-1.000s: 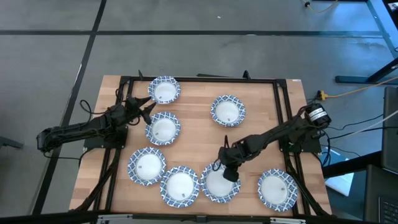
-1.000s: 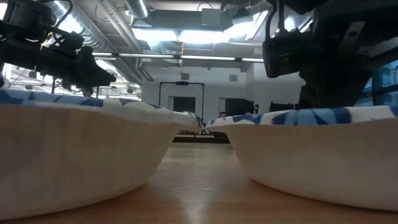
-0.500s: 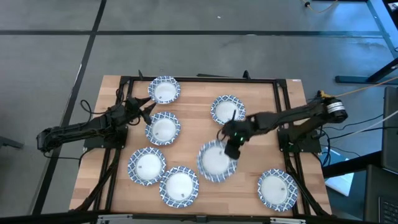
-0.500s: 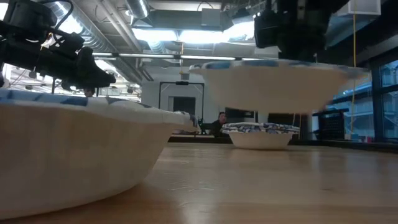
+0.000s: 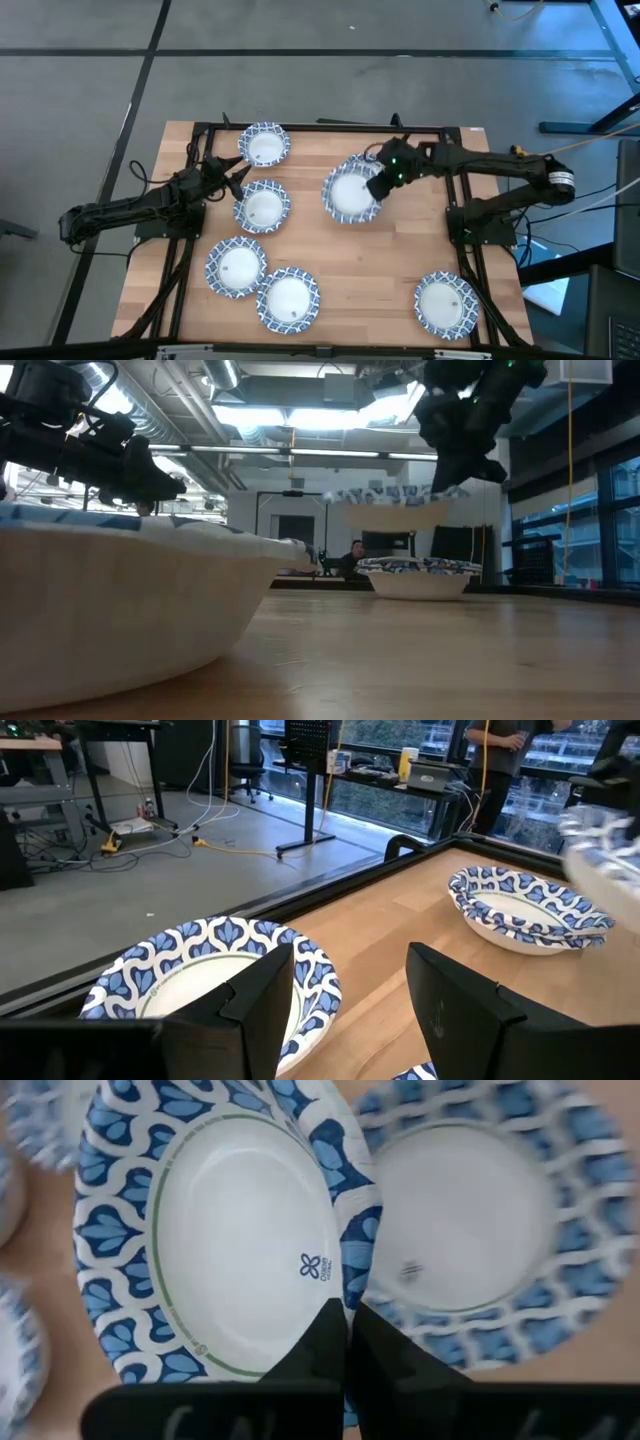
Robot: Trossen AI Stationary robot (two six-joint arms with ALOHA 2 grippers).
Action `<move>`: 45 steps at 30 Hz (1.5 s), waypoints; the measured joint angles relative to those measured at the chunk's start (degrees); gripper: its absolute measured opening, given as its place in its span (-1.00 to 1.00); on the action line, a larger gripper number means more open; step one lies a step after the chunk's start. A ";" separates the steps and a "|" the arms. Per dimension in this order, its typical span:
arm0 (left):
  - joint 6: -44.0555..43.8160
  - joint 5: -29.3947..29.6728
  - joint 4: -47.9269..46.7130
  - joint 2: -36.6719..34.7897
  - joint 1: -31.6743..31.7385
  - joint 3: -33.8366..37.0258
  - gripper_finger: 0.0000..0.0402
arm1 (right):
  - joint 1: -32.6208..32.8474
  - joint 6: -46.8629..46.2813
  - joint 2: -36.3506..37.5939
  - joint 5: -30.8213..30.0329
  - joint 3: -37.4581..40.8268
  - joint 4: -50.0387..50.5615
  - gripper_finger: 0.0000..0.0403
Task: Nest bowls inside each other
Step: Stack the white bowl on the white bowl
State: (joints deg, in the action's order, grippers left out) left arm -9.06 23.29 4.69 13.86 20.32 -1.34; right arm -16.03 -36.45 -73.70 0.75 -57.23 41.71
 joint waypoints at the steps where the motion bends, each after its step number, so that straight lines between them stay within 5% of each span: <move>1: 0.00 0.00 0.00 -0.01 0.00 0.00 -0.05 | -1.45 0.95 -0.04 0.07 0.02 0.58 -0.98; 15: 0.00 0.00 0.00 -0.01 0.00 0.00 -0.05 | -17.88 6.55 -0.18 0.58 0.02 4.26 -0.98; 26: 0.00 -0.02 -0.19 -0.01 0.00 0.00 -0.05 | -20.13 8.49 -5.94 4.82 1.06 5.55 -0.96; 45: 0.00 -0.02 -3.50 0.00 0.02 0.00 -0.05 | -18.74 14.66 -9.19 4.17 1.40 0.04 -0.12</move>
State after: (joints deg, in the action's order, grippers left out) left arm -9.06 23.27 1.19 13.87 20.34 -1.34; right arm -34.77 -21.79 -82.89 4.91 -55.83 41.75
